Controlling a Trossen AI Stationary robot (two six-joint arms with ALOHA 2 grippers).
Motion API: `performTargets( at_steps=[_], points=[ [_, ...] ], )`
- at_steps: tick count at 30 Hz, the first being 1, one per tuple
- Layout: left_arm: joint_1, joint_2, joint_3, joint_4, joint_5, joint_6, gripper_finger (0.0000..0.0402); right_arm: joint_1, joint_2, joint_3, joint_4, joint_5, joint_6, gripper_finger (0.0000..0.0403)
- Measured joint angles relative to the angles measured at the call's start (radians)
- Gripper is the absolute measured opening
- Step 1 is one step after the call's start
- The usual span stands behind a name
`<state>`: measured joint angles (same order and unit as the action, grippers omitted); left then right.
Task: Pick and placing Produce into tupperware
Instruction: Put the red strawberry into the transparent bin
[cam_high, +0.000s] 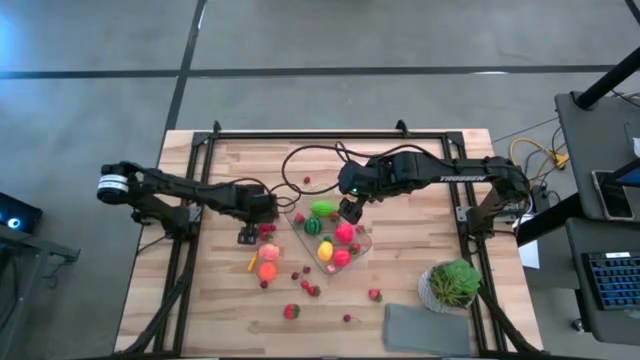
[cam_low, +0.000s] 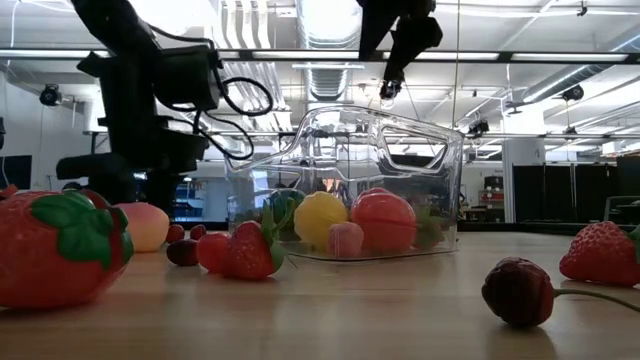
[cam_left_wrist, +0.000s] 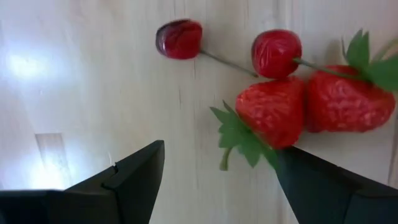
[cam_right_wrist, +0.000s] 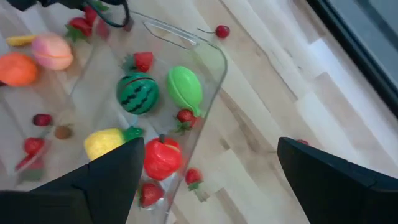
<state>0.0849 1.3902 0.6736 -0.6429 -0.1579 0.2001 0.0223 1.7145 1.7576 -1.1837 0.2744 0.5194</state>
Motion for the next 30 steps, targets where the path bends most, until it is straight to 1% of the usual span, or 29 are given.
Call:
performTargets(
  at_steps=[4, 8, 16, 21, 30],
  points=[
    [0.0, -0.001, 0.009, 0.037, 0.008, -0.008, 0.0281, -0.003, 0.0, -0.005, -0.024, 0.015, -0.001, 0.0359],
    [0.0, -0.015, 0.021, 0.037, 0.015, 0.002, 0.0281, -0.003, 0.0, -0.007, -0.037, 0.014, -0.021, 0.0359],
    [-0.001, -0.03, 0.044, 0.044, 0.162, 0.015, 0.0281, -0.003, -0.001, -0.011, -0.04, 0.014, -0.022, 0.0359],
    [-0.001, -0.024, 0.043, 0.089, 0.204, 0.015, 0.0281, -0.003, -0.001, -0.012, -0.04, 0.014, -0.022, 0.0359],
    [-0.001, 0.028, 0.041, 0.094, 0.219, 0.016, 0.0281, -0.003, -0.001, -0.013, -0.04, 0.015, -0.022, 0.0359]
  ],
)
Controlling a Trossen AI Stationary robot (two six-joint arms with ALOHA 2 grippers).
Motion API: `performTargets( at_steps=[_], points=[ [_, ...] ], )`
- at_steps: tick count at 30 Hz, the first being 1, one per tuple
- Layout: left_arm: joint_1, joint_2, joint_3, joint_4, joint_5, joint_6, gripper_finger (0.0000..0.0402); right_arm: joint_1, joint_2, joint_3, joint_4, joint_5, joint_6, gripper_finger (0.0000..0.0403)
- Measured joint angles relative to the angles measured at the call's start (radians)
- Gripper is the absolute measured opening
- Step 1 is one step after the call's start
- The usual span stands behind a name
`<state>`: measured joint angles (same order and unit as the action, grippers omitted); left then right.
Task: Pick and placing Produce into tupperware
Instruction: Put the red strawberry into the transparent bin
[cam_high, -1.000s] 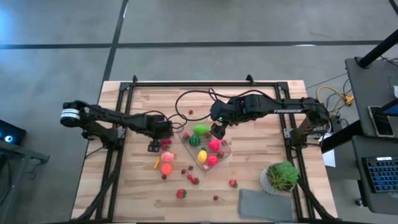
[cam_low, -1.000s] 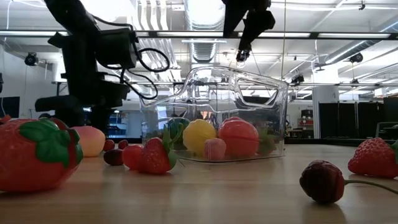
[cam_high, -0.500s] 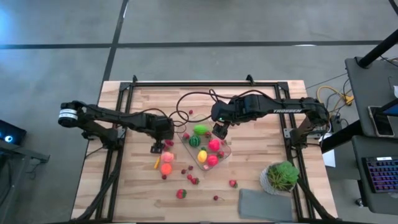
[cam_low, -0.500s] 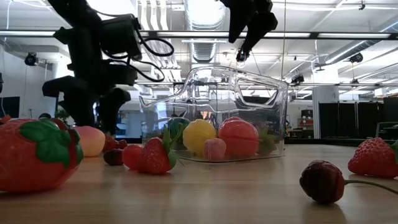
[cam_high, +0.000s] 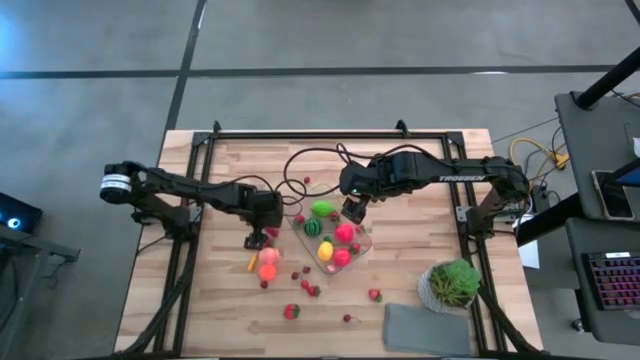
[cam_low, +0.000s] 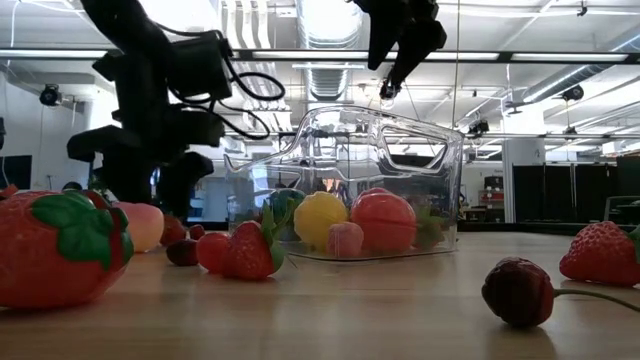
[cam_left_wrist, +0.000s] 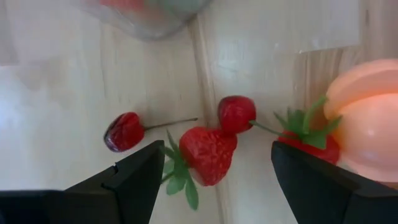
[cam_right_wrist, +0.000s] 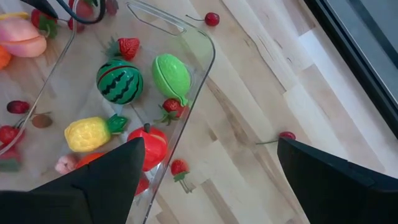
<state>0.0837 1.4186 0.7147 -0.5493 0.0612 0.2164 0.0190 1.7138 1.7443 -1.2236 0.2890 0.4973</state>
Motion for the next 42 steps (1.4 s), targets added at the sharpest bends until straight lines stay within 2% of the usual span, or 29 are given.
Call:
performTargets(
  at_steps=[4, 8, 15, 22, 33, 38, 42],
  points=[
    [0.0, 0.039, 0.0, 0.001, 0.0, 0.007, 0.0268, 0.0, 0.0, 0.0, 0.0, 0.0, 0.0, 0.0359],
    [0.0, 0.066, 0.001, 0.003, -0.006, -0.001, 0.0237, 0.0, 0.0, 0.0, 0.0, 0.0, 0.0, 0.0359],
    [0.0, 0.052, 0.001, -0.018, -0.003, -0.015, 0.0184, 0.0, 0.0, 0.0, -0.005, 0.0, -0.002, 0.0359],
    [0.0, 0.038, 0.003, -0.031, -0.004, -0.03, 0.0152, 0.0, 0.0, 0.0, -0.007, 0.0, -0.027, 0.0359],
    [0.0, 0.035, 0.045, -0.111, -0.011, -0.055, 0.0131, 0.0, 0.0, 0.0, -0.007, 0.0, -0.031, 0.0359],
    [0.0, -0.008, 0.138, -0.205, -0.059, -0.055, 0.013, 0.0, 0.0, 0.0, -0.008, 0.0, -0.031, 0.0359],
    [0.0, -0.054, 0.237, -0.19, -0.103, -0.053, 0.013, 0.0, 0.0, 0.0, -0.004, 0.005, -0.03, 0.0359]
  ],
)
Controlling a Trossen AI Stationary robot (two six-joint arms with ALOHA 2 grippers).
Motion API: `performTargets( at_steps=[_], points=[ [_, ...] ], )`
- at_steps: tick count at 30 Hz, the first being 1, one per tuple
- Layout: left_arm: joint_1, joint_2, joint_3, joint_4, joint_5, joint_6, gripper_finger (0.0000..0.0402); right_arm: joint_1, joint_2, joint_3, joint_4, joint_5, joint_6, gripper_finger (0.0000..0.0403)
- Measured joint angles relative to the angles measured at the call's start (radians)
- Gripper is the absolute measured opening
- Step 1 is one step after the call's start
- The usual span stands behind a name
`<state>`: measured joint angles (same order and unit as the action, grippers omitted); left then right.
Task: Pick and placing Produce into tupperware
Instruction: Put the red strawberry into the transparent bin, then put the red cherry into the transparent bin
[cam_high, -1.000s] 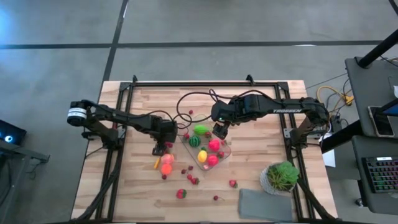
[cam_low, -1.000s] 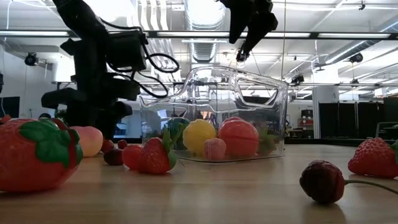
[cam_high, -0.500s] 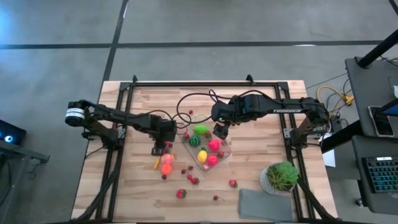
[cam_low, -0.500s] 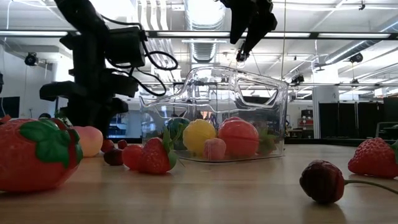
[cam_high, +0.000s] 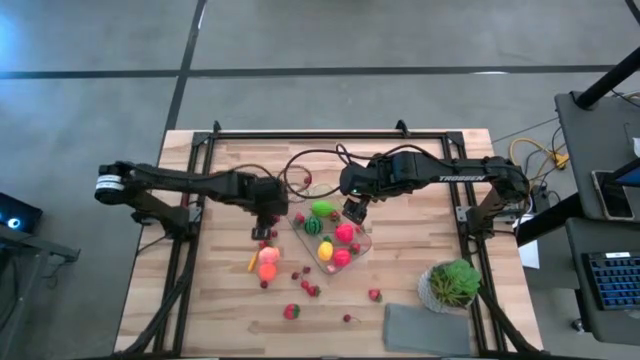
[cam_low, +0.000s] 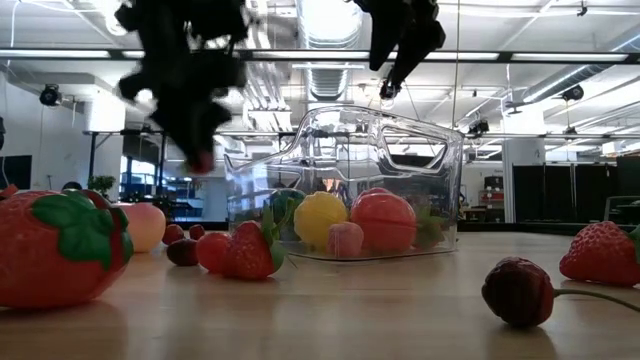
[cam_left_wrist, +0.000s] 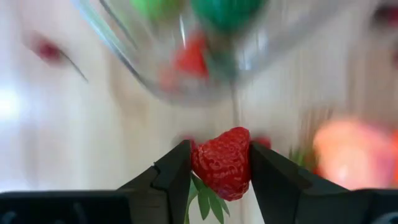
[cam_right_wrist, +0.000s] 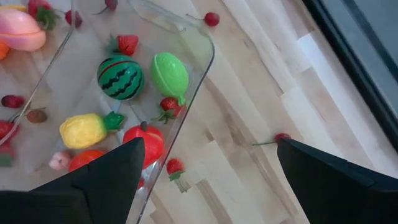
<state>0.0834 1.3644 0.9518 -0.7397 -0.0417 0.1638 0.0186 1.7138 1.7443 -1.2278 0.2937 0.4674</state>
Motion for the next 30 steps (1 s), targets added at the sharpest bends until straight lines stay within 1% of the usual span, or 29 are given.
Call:
performTargets(
  at_steps=[4, 7, 10, 13, 17, 19, 21, 22, 27, 30],
  points=[
    [0.0, -0.028, 0.098, 0.063, -0.054, 0.019, 0.013, -0.005, 0.0, 0.0, 0.004, 0.056, 0.022, 0.0359],
    [0.004, -0.038, 0.135, 0.191, -0.103, 0.052, 0.013, -0.012, -0.001, 0.0, 0.005, 0.092, 0.052, 0.0359],
    [0.008, -0.035, 0.144, 0.277, -0.097, 0.052, 0.0129, -0.014, -0.003, 0.0, 0.005, 0.102, 0.056, 0.0359],
    [0.007, -0.019, 0.143, 0.293, -0.065, 0.052, 0.0129, -0.012, -0.003, 0.0, 0.005, 0.101, 0.059, 0.0359],
    [0.007, 0.037, 0.136, 0.298, -0.064, 0.046, 0.0129, -0.013, -0.004, 0.0, 0.003, 0.101, 0.101, 0.0359],
    [0.007, 0.069, 0.14, 0.32, -0.067, -0.031, 0.0133, -0.013, -0.005, 0.0, 0.003, 0.101, 0.113, 0.0359],
    [0.008, 0.093, 0.149, 0.322, -0.07, -0.15, 0.0143, -0.013, -0.008, 0.0, 0.001, 0.101, 0.116, 0.0359],
    [0.009, 0.103, 0.152, 0.322, -0.071, -0.181, 0.0151, -0.013, -0.01, 0.0, 0.001, 0.101, 0.116, 0.0359],
    [0.009, 0.121, 0.151, 0.318, -0.071, -0.201, 0.0204, -0.013, -0.017, 0.0, -0.022, 0.101, 0.15, 0.0359],
    [0.009, 0.12, 0.153, 0.31, -0.095, -0.21, 0.0237, -0.013, -0.028, 0.0, -0.052, 0.124, 0.184, 0.0359]
  ],
)
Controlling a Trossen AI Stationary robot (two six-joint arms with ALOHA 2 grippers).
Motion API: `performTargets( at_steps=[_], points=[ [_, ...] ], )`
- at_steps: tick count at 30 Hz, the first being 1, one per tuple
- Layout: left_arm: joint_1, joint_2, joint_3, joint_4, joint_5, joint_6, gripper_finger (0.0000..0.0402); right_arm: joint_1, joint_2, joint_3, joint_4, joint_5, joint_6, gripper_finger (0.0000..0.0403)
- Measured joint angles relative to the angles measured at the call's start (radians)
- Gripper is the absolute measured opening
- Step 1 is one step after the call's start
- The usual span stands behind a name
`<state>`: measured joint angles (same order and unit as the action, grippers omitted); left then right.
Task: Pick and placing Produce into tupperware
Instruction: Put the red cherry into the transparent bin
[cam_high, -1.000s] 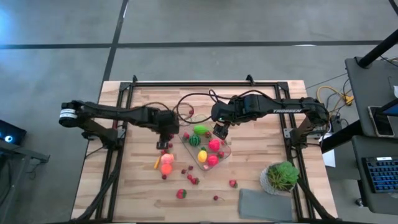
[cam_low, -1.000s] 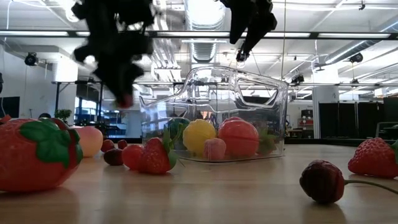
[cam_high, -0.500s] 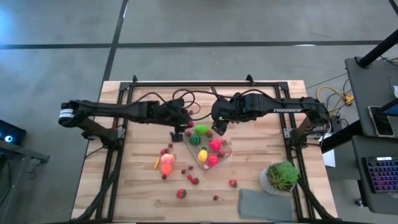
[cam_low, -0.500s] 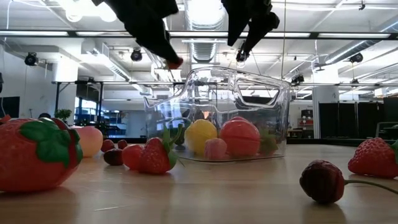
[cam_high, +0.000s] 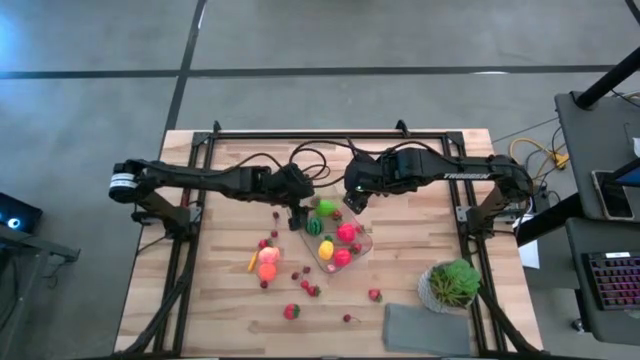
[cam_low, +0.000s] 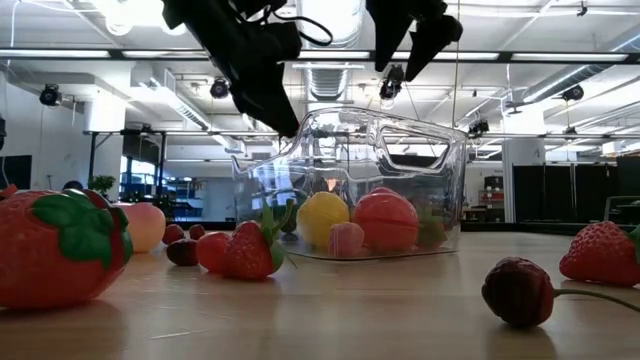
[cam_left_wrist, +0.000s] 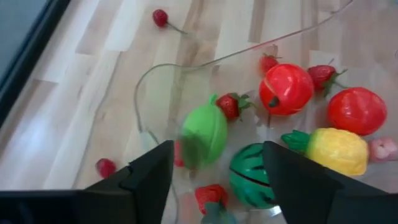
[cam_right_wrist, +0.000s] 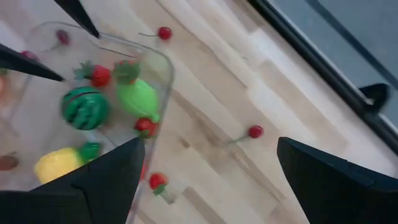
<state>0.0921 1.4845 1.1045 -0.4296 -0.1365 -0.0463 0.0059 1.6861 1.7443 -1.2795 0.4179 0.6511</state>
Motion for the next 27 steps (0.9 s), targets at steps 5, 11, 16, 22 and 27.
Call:
performTargets(
  at_steps=[5, 11, 16, 22, 27],
  points=[
    [0.0, -0.018, 0.015, -0.023, -0.037, -0.047, 0.0265, 0.0, -0.016, 0.0, -0.005, 0.029, -0.009, 0.0359],
    [0.003, -0.061, 0.015, -0.056, -0.04, -0.116, 0.0267, -0.002, -0.023, 0.0, -0.012, 0.029, -0.016, 0.0359],
    [0.039, -0.098, 0.015, -0.154, -0.041, -0.227, 0.0267, -0.064, -0.029, 0.0, -0.111, -0.039, 0.078, 0.0359],
    [0.077, -0.126, -0.008, -0.235, -0.04, -0.314, 0.0267, -0.219, -0.03, -0.05, -0.183, -0.081, 0.057, 0.0359],
    [0.077, -0.133, -0.019, -0.292, -0.03, -0.325, 0.0267, -0.372, -0.029, -0.194, -0.077, -0.194, 0.011, 0.0359]
  ],
)
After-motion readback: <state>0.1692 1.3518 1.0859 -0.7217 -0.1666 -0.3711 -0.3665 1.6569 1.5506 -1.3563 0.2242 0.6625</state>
